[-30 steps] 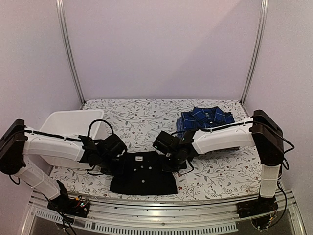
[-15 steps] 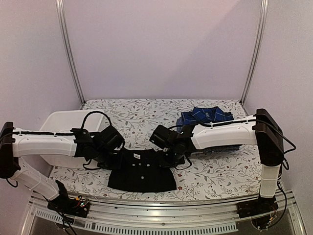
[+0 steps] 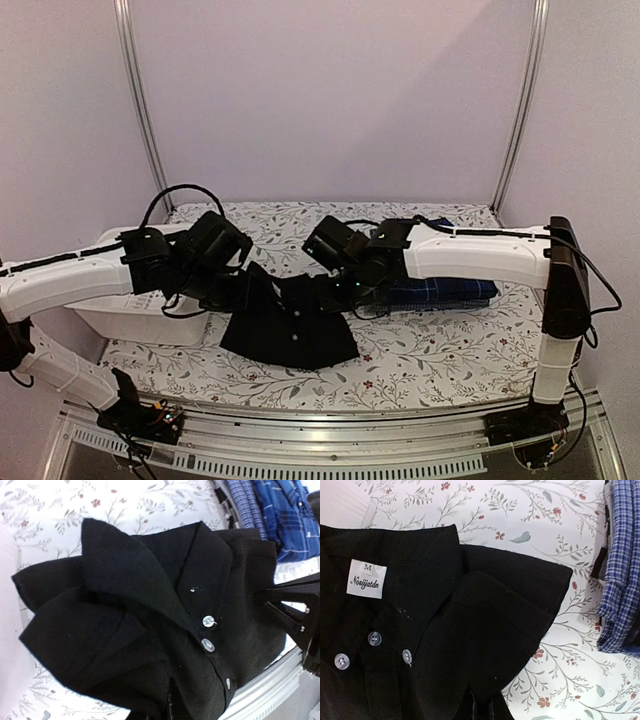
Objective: Fold and stack the long sleeve shirts
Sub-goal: Place the square-folded shirt on the square-folded shirt.
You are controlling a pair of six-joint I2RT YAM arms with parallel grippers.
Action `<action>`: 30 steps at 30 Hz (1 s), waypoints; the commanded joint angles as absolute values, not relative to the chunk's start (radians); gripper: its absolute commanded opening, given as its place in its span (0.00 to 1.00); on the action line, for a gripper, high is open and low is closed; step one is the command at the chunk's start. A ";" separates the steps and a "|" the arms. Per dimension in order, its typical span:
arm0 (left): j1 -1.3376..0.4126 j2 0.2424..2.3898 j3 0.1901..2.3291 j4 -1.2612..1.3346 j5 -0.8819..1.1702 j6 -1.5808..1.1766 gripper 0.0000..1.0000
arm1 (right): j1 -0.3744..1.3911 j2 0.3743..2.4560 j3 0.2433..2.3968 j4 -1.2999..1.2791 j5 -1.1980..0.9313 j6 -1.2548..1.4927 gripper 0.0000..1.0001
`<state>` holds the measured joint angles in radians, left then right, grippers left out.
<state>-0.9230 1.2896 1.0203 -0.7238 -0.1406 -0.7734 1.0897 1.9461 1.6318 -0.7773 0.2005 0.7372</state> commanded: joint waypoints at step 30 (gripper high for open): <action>-0.964 2.210 2.187 -0.510 -0.061 -0.566 0.00 | 0.472 1.515 1.529 -0.782 0.438 0.318 0.00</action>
